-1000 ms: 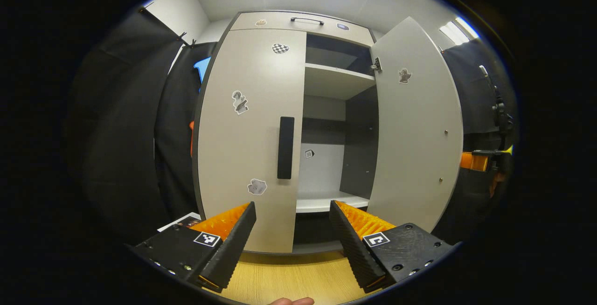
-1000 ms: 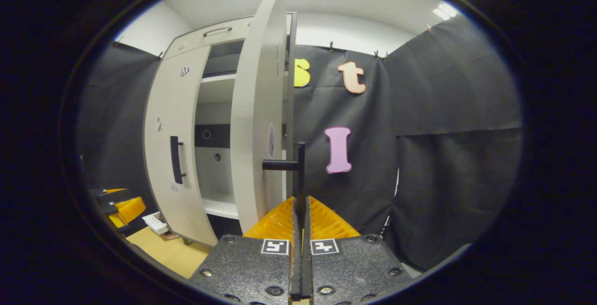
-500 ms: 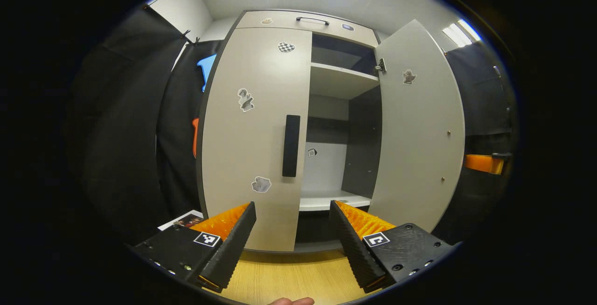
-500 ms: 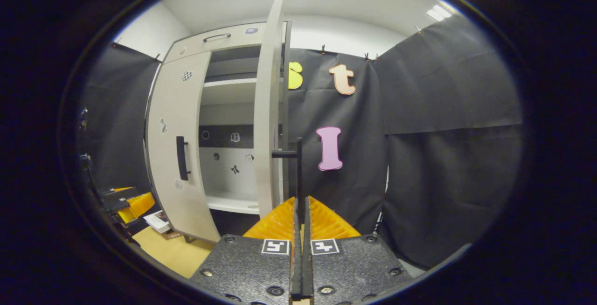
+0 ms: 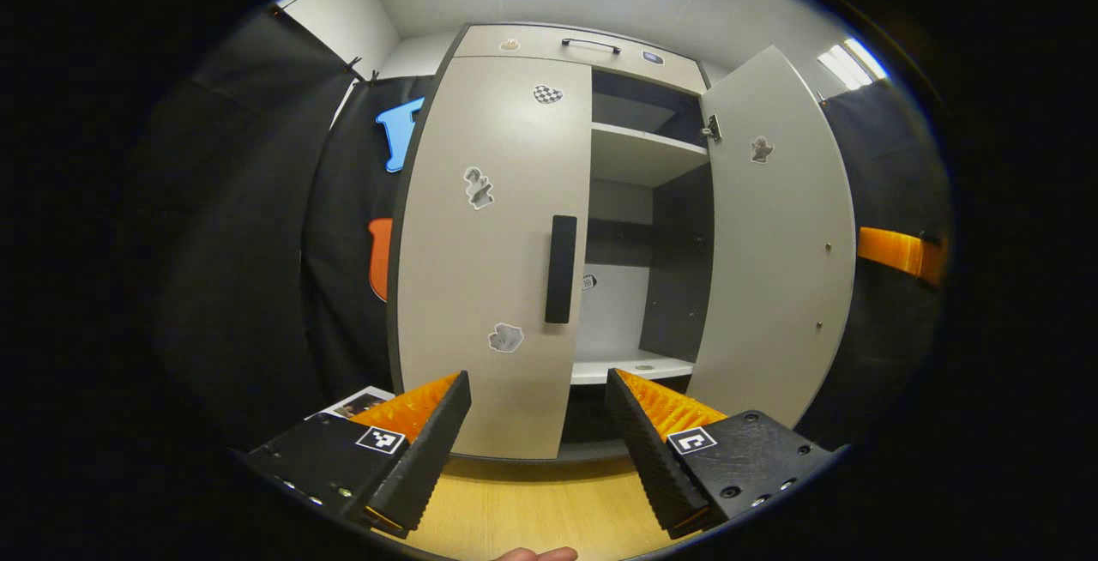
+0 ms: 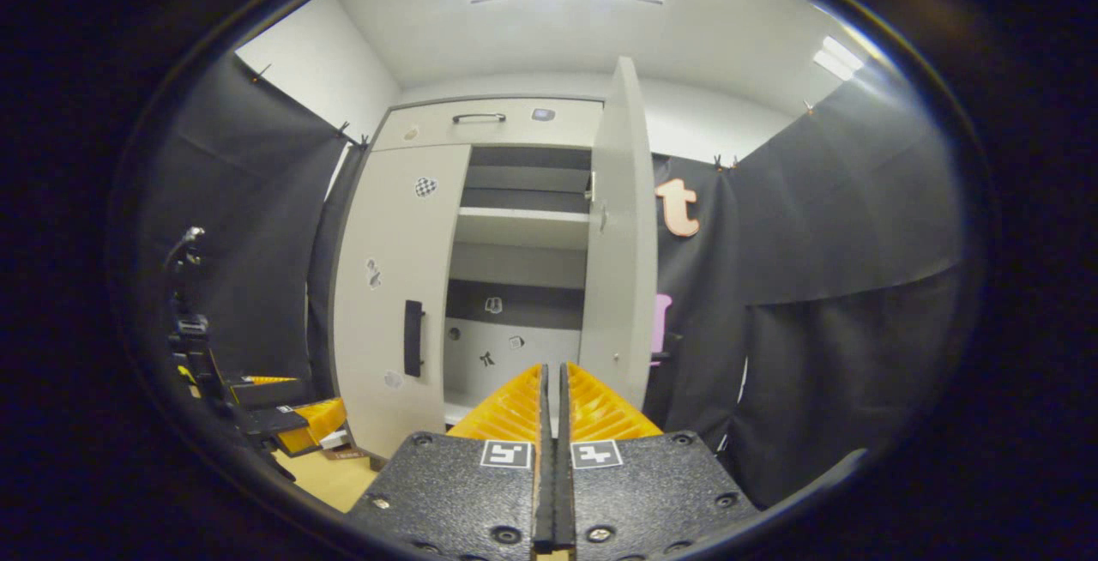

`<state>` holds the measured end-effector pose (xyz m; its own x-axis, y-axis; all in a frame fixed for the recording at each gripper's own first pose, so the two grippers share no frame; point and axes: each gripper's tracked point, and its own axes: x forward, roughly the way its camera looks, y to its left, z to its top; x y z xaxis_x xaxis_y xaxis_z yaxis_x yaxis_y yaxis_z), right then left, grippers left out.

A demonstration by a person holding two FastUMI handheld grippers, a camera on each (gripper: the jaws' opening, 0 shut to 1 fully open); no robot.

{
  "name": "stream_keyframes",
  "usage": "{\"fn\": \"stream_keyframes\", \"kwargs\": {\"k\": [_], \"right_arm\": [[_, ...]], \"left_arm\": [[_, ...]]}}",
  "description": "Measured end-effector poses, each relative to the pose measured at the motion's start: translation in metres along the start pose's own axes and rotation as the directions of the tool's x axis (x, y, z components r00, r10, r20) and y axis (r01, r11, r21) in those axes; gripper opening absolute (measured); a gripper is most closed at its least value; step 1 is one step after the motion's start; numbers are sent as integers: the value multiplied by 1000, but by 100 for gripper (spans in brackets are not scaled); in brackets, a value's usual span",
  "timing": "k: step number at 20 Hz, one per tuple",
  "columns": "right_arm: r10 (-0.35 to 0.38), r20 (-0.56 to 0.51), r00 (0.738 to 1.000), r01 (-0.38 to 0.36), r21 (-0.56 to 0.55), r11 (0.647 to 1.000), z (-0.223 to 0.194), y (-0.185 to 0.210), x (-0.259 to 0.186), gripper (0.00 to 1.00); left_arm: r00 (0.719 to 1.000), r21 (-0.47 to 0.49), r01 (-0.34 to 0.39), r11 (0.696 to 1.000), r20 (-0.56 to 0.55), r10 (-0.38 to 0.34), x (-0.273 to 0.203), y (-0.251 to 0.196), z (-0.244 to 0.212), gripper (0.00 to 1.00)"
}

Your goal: Open the right door of the double-door shoe cabinet with the right hand, and open the left door with the left hand.

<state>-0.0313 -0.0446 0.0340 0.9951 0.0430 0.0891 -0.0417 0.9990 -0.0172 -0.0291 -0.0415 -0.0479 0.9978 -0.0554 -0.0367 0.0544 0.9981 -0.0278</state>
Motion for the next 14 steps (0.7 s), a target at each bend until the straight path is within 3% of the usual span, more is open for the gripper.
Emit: {"fn": "stream_keyframes", "kwargs": {"k": [4,5,6,9,11,14], "right_arm": [[3,-59,998,-1,42,999,-29,10,19,4],[14,-78,997,-10,54,998,-36,13,21,8],[12,-95,995,-6,61,998,-41,12,24,17],[15,-123,992,-9,53,999,-55,14,28,72],[7,-121,993,3,84,996,-59,10,30,89],[6,-126,992,7,107,994,-60,6,29,94]], "left_arm": [[999,13,-38,999,5,38,-6,20,2,95],[999,9,-40,999,3,40,-6,21,3,95],[999,5,-38,999,4,38,-4,22,6,95],[1000,8,-20,1000,16,20,2,18,14,95],[999,3,-16,1000,34,15,6,15,21,95],[999,-11,16,1000,47,-15,21,5,33,95]]}}
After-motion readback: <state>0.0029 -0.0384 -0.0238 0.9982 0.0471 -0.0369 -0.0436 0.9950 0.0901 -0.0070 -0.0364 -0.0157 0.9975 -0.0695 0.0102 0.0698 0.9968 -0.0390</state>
